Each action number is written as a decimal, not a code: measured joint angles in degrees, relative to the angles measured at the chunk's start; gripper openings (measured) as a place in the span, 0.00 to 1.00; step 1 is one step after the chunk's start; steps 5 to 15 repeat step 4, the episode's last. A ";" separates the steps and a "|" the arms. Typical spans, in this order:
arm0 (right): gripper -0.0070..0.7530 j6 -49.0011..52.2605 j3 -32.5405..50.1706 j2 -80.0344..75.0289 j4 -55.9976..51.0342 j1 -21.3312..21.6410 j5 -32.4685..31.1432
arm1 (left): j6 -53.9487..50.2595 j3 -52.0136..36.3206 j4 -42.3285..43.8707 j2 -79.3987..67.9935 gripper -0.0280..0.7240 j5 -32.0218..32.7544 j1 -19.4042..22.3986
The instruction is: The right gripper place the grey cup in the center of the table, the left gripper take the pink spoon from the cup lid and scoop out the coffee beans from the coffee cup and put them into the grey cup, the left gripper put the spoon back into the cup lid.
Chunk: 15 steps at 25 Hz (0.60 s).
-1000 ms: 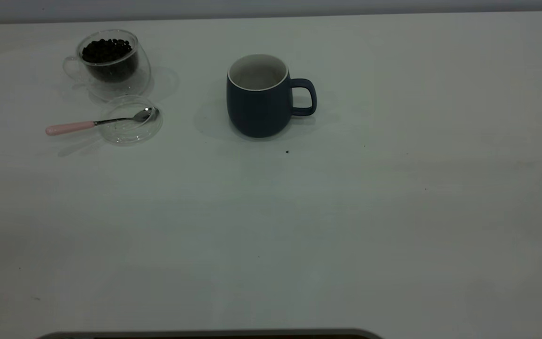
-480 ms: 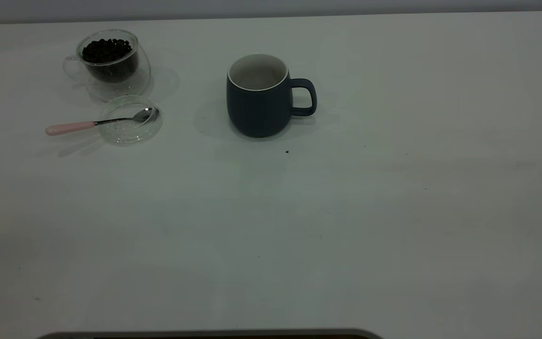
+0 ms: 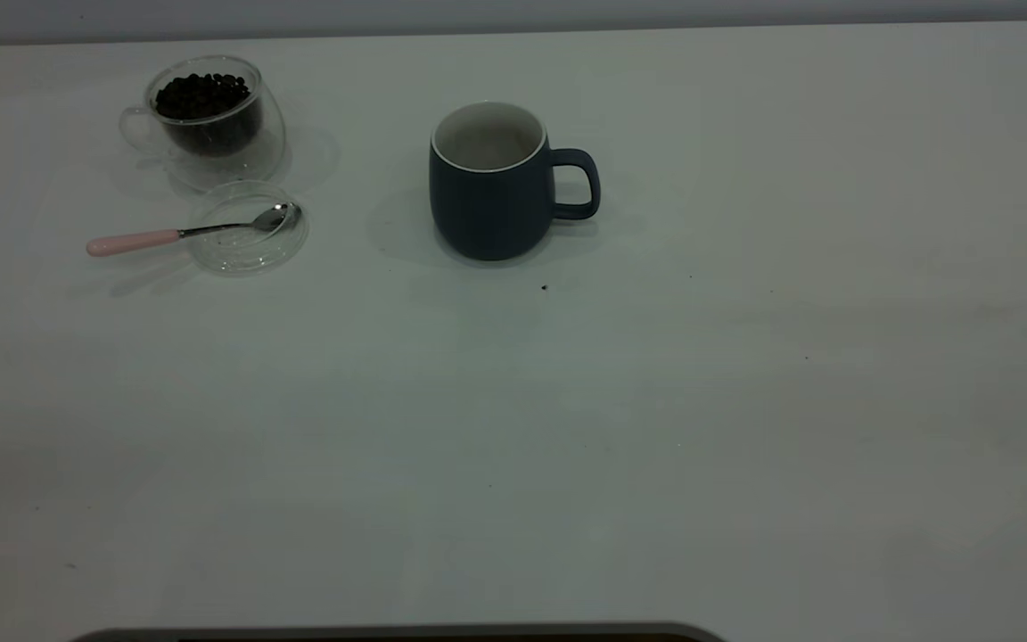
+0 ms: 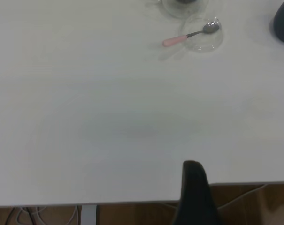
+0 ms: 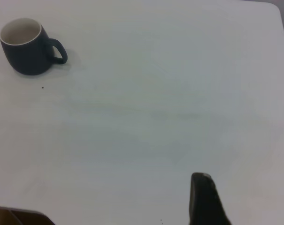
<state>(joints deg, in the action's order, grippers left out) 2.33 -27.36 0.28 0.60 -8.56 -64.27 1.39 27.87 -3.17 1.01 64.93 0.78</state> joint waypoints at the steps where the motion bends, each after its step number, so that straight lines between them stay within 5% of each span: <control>1: 0.61 0.00 0.00 0.00 0.00 0.00 0.00 | 0.00 0.00 0.00 0.00 0.81 0.00 0.00; 15: 0.61 0.00 0.00 0.00 0.00 0.00 0.00 | 0.05 0.00 0.00 0.00 0.81 0.05 0.00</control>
